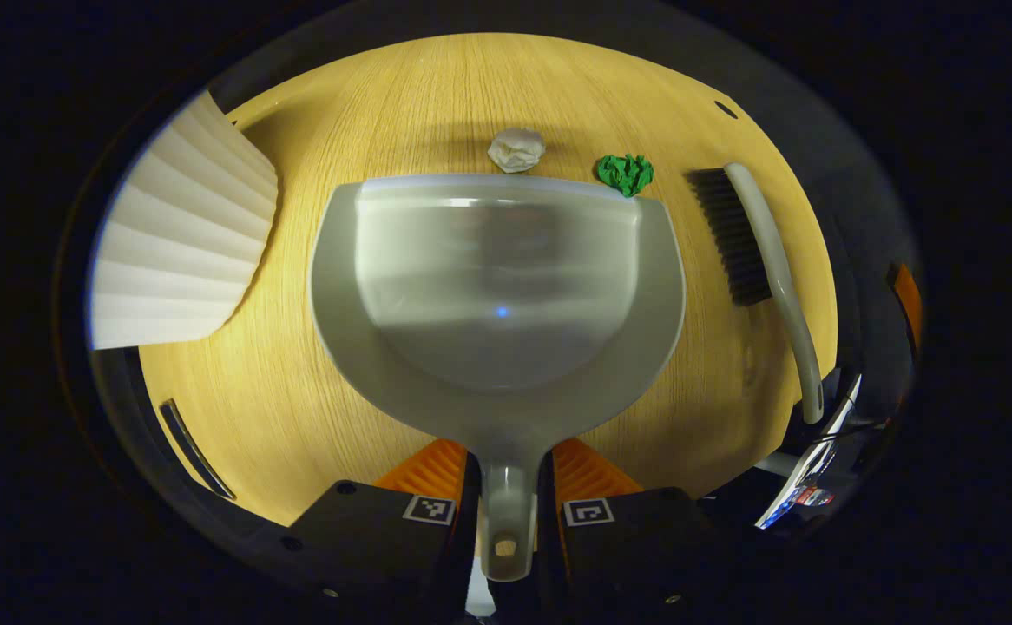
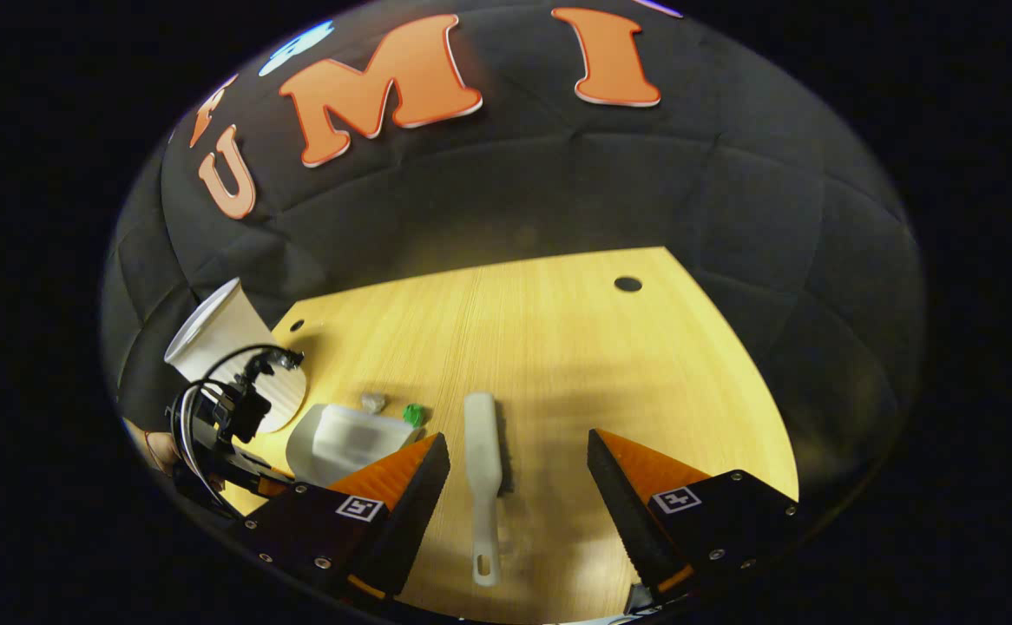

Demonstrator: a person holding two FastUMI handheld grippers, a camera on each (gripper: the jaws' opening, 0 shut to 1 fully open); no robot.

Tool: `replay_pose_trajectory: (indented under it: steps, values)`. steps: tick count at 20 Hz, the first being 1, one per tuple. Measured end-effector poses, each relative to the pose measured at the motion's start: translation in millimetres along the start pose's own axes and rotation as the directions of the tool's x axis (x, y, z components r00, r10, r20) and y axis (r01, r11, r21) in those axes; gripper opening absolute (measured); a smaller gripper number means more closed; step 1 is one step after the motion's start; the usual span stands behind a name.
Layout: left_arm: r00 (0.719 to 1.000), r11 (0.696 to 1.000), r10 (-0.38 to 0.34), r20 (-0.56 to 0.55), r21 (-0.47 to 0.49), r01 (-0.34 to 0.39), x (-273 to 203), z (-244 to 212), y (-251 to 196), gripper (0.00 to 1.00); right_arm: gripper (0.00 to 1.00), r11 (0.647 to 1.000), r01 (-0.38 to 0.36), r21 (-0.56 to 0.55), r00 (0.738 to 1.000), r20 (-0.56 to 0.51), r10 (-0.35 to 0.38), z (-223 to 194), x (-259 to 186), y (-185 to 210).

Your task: Pick up the small broom and dustpan from the desktop, sweep the trash into the dustpan with the broom, and then empty the trash into the garbage bin.

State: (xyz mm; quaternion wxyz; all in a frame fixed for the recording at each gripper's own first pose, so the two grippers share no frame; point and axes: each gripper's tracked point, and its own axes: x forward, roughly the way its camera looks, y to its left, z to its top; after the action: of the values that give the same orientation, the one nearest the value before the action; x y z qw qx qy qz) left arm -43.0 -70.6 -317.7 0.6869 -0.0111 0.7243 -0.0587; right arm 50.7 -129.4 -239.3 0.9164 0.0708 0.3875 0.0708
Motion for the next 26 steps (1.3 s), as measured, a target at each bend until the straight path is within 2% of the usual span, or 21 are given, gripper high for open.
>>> replay_pose_trajectory:
  steps: [2, 4, 7, 10, 14, 17, 18, 21, 23, 24, 25, 26]
  values:
    - [0.999, 1.000, -0.019, 0.034, 0.013, 0.019, -8, 11, 0, 0.29, 0.96, 1.000, -0.020, -0.017, 0.995, -0.096, 0.018, -18, 14, 6]
    - [0.997, 0.999, -0.040, 0.072, 0.019, 0.039, -16, 12, 6, 0.28, 0.96, 0.999, -0.039, -0.029, 0.977, -0.212, 0.032, -40, 21, 13]
    - [0.990, 0.997, -0.068, 0.123, 0.042, 0.063, -19, 2, 10, 0.28, 0.97, 0.997, -0.037, -0.073, 0.935, -0.354, 0.009, -65, 33, 5]
    - [0.983, 0.995, -0.088, 0.162, 0.058, 0.080, -32, 1, 19, 0.28, 0.97, 0.991, -0.039, -0.126, 0.880, -0.474, -0.026, -82, 38, 8]
    - [0.977, 0.991, -0.127, 0.170, 0.069, 0.116, -38, -1, 24, 0.28, 0.97, 0.985, -0.039, -0.170, 0.813, -0.579, -0.068, -98, 49, 11]
    - [0.975, 0.989, -0.123, 0.184, 0.105, 0.104, -39, 2, 37, 0.27, 0.97, 0.984, -0.040, -0.176, 0.777, -0.625, -0.080, -106, 56, 10]
    - [0.975, 0.989, -0.122, 0.187, 0.109, 0.103, -40, 2, 41, 0.27, 1.00, 0.983, -0.036, -0.179, 0.764, -0.639, -0.088, -108, 57, 10]
    - [0.976, 0.990, -0.124, 0.180, 0.095, 0.108, -42, -4, 50, 0.27, 0.96, 0.982, -0.032, -0.188, 0.755, -0.648, -0.100, -111, 62, 13]
    - [0.977, 0.989, -0.128, 0.172, 0.095, 0.113, -47, -8, 54, 0.28, 0.82, 0.981, -0.028, -0.194, 0.735, -0.668, -0.111, -117, 64, 14]
    - [0.977, 0.988, -0.128, 0.168, 0.103, 0.112, -48, -9, 56, 0.28, 0.62, 0.979, -0.035, -0.201, 0.720, -0.684, -0.114, -124, 66, 12]
    - [0.978, 0.987, -0.127, 0.165, 0.115, 0.109, -47, -9, 59, 0.27, 0.43, 0.976, -0.048, -0.214, 0.727, -0.678, -0.113, -119, 66, 15]
    - [0.979, 0.986, -0.126, 0.163, 0.132, 0.105, -46, -9, 60, 0.27, 0.24, 0.975, -0.059, -0.212, 0.744, -0.661, -0.099, -115, 67, 18]
